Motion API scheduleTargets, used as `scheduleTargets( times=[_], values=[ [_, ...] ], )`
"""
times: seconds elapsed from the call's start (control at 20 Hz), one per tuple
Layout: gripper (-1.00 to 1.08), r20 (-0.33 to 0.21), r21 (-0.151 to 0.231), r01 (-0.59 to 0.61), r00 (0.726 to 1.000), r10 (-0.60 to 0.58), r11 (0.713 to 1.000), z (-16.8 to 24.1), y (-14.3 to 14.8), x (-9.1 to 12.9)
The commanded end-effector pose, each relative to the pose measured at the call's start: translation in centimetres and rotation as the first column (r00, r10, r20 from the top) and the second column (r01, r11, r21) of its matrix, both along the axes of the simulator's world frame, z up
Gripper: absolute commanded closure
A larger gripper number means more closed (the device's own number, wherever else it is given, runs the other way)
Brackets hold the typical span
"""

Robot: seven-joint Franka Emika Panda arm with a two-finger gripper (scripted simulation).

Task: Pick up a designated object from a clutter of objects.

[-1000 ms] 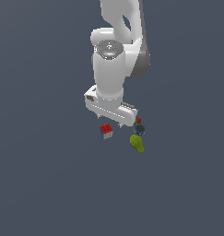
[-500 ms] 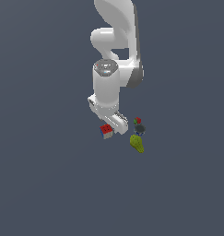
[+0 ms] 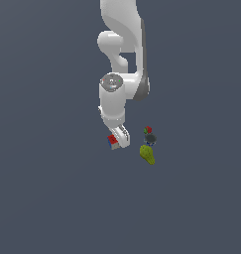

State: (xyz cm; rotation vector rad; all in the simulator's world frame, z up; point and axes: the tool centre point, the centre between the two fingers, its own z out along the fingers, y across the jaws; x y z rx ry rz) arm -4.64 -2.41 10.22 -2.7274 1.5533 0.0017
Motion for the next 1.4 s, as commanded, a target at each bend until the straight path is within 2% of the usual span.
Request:
scheduleTargets(
  times=[0.0, 0.4, 0.8, 1.35],
  values=[
    [-0.92, 0.000, -0.001, 0.047, 0.999, -0.047, 0.999, -0.7, -0.2, -0.4],
    [-0.92, 0.000, -0.003, 0.120, 0.993, -0.120, 0.993, -1.8, -0.5, -1.2],
    [-0.92, -0.001, -0.003, 0.119, 0.993, -0.119, 0.993, -2.5, -0.5, -1.3],
    [-0.92, -0.001, -0.003, 0.123, 0.992, -0.123, 0.992, -6.5, -0.5, -1.3]
  ],
)
